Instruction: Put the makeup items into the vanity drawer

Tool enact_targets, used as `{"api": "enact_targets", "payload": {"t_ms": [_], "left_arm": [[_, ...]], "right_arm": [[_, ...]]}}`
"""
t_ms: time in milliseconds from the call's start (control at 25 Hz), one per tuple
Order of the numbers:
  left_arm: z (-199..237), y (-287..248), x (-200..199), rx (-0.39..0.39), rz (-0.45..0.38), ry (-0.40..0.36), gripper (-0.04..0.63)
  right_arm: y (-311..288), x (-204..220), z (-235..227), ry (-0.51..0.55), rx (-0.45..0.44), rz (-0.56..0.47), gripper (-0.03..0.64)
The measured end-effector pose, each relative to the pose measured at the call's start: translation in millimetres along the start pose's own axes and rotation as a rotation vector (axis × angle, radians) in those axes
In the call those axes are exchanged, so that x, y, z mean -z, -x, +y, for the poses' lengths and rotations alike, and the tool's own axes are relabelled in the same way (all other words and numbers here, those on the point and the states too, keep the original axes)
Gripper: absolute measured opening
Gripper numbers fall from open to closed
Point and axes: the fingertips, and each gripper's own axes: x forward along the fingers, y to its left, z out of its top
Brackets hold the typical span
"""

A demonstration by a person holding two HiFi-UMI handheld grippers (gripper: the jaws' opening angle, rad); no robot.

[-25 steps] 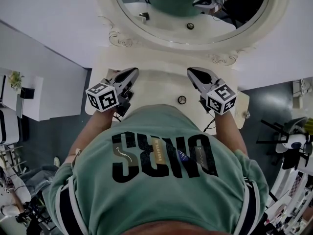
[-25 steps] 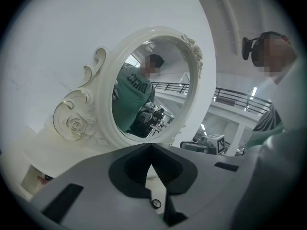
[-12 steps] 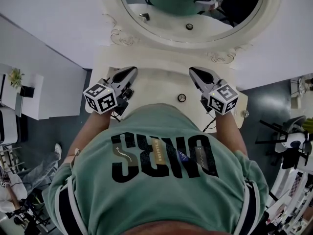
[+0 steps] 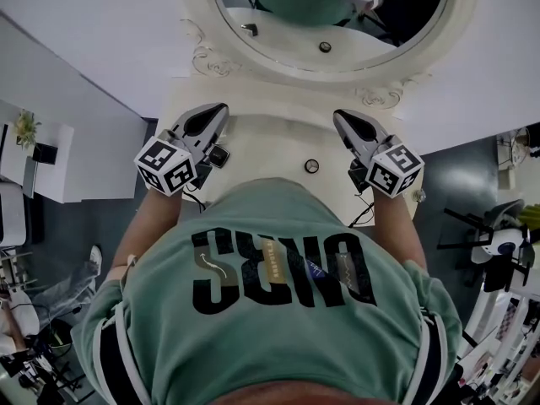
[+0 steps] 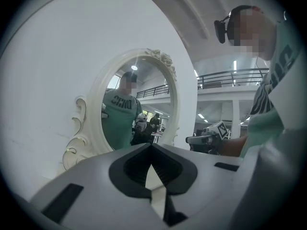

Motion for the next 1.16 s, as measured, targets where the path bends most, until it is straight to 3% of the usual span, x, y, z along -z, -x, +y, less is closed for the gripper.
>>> {"api": "enact_targets", "payload": {"t_ms": [1160], "left_arm": [[-13,23,-6,-0.010,-0.040,0.025,0.003]], "right_arm": [[14,-10,24,0.052,-0.011,-0.019,0.007]]}}
